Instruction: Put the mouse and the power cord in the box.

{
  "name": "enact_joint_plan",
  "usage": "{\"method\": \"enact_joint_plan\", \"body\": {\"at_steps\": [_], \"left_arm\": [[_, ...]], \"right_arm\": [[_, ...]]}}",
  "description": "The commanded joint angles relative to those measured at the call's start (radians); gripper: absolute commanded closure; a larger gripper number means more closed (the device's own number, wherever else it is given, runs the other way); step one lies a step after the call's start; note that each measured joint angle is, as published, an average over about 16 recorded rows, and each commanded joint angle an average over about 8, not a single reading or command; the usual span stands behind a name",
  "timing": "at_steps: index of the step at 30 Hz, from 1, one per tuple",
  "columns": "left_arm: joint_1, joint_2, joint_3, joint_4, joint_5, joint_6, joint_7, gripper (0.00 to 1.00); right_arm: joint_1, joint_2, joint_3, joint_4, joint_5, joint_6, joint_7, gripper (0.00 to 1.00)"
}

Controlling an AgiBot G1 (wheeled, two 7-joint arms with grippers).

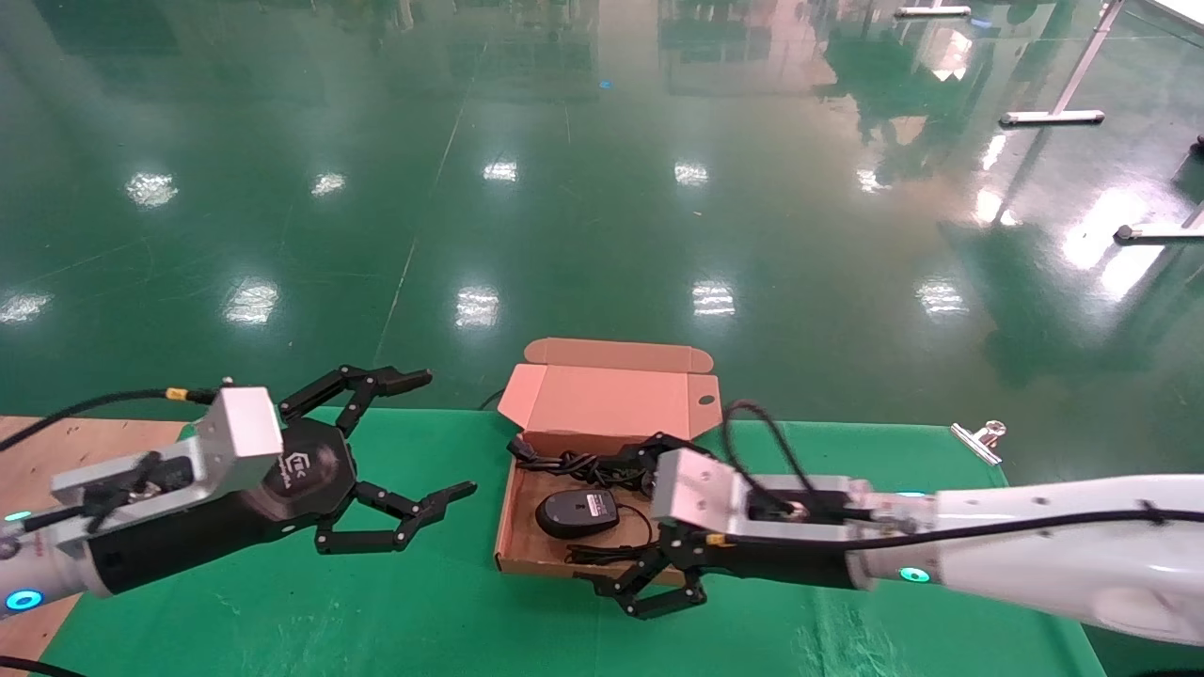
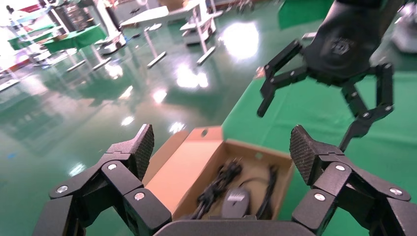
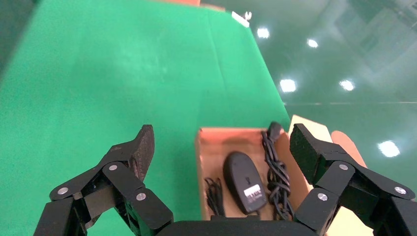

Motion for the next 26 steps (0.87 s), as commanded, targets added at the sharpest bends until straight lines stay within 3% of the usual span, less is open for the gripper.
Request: {"method": "enact_joint_plan", "body": {"at_steps": [1, 26], "left_arm": [[0.008, -0.011, -0.018, -0.036, 0.001, 0.014, -0.045, 0.00], [0.104, -0.140, -0.226, -0.464, 0.008, 0.178, -0.581, 0.00]], "right_arm": [[-0.017, 0.025, 0.031, 0.025, 0.023, -0.027, 0.026, 0.00], [-0.217, 0.323, 0.403, 0.317, 0.299, -0.345, 0.337, 0.00]]}}
